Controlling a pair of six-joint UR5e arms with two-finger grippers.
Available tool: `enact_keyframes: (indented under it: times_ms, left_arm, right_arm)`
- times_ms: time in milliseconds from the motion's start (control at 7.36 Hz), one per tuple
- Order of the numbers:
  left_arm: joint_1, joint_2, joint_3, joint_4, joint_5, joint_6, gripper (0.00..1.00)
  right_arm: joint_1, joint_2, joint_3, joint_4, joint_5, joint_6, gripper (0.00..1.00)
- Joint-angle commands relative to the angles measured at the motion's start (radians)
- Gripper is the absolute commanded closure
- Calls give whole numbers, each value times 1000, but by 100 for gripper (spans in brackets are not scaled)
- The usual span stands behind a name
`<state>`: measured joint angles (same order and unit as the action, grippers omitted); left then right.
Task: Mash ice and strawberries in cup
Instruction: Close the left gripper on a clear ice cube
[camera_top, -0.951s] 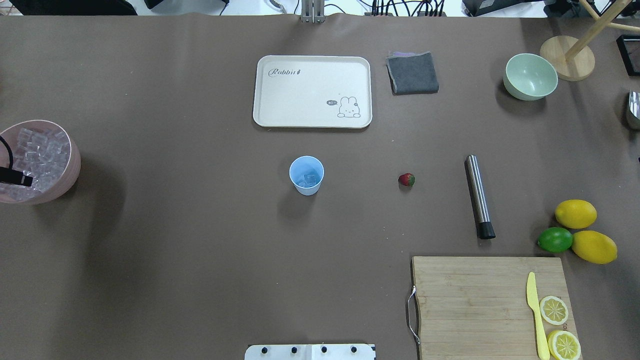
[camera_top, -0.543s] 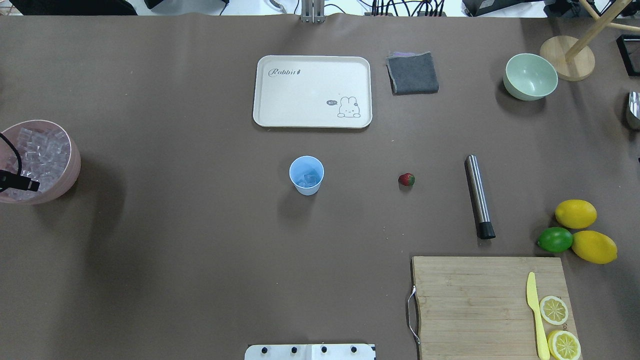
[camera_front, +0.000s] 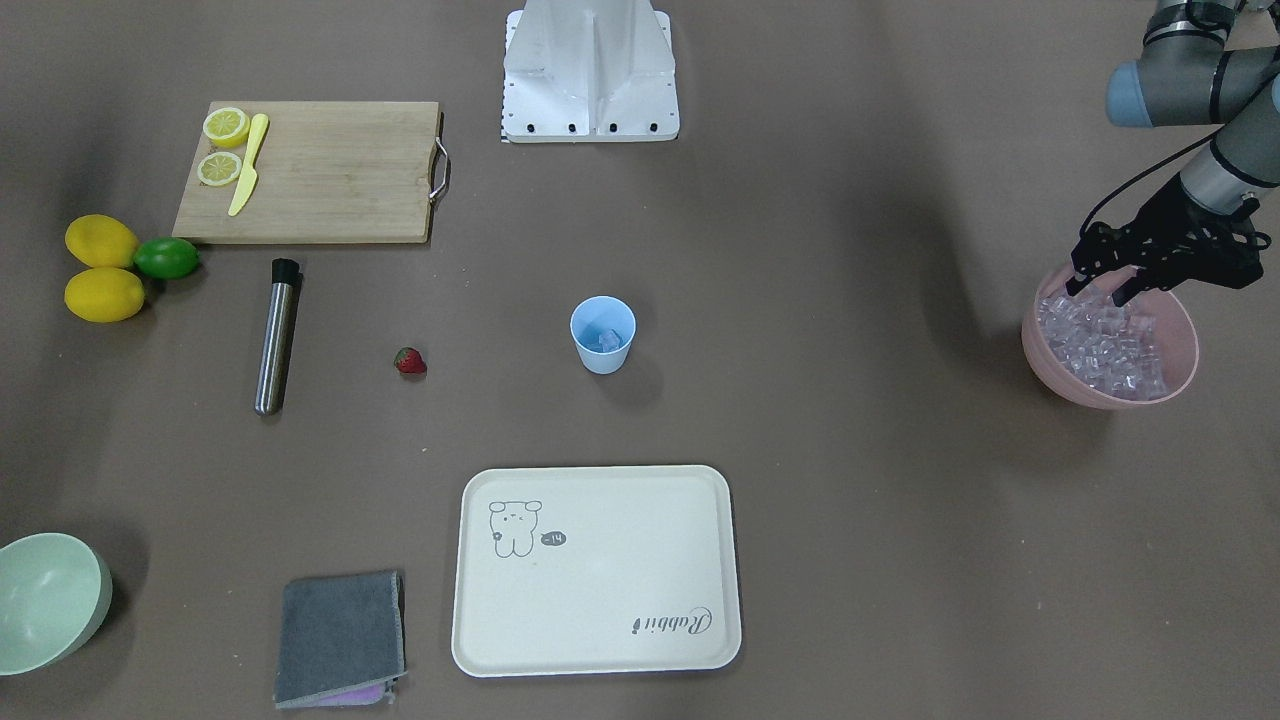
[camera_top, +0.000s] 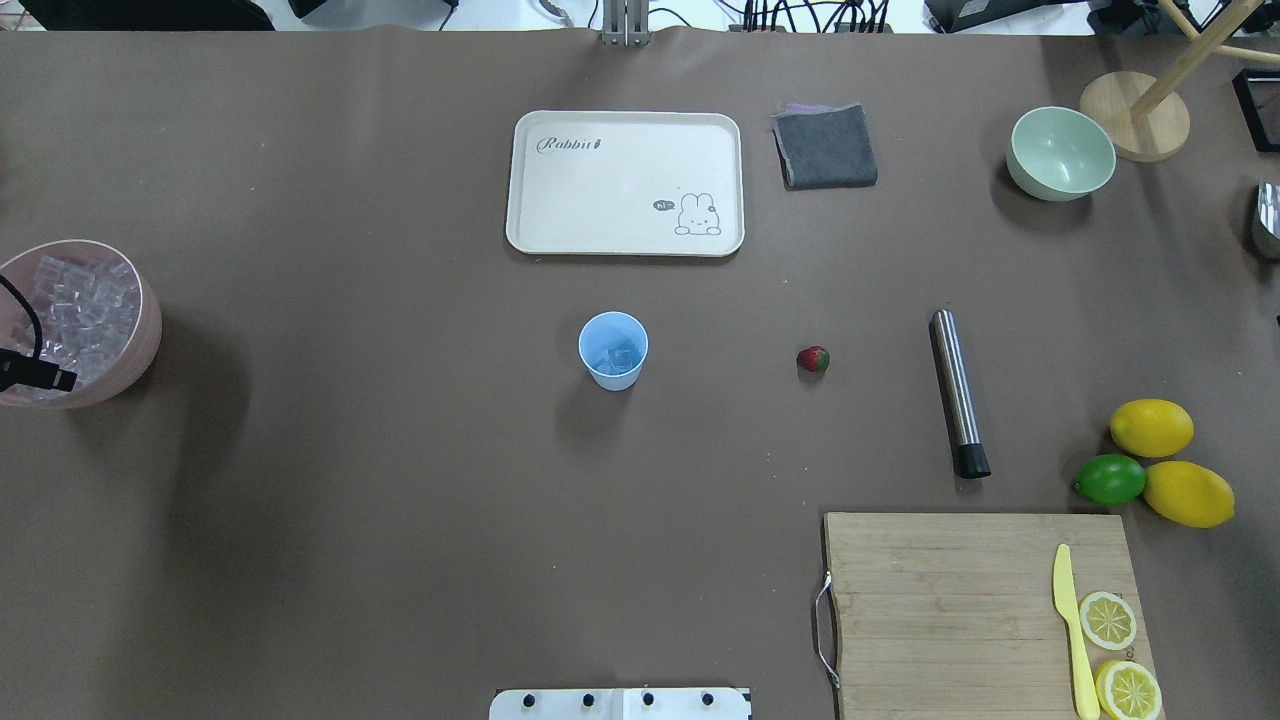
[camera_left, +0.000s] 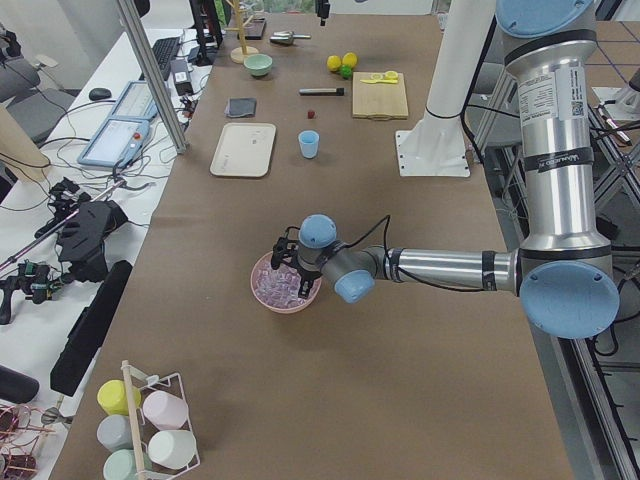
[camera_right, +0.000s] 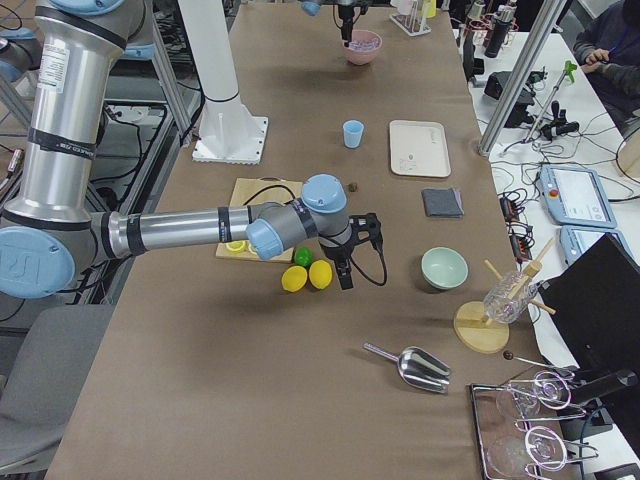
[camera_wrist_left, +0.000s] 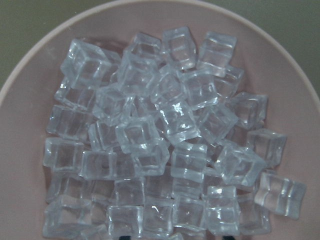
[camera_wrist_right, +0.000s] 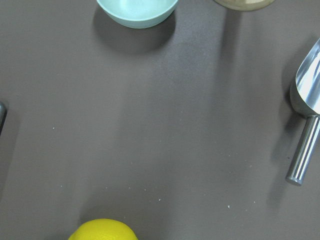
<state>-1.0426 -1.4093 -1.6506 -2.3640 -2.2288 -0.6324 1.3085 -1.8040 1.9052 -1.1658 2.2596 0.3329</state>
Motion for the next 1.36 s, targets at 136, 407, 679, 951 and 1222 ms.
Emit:
enact_keyframes:
  times_ms: [136,407,679,951,1222]
  left_arm:
    - [10,0,3,11,0,-1,38]
    - [10,1,3,11,1,-7,42]
    - [10,0,3,12,0,-10,48]
    - [10,0,2,12,0,-12,60]
    - [9,0,0,12,0,-12,82]
  right_arm:
    - [0,0,0,0,0,0,0]
    - [0,0,0,0,0,0,0]
    - [0,0,0,0,0,0,0]
    - [0,2,0,0,0,0,0]
    - [0,2,0,0,2,0,0]
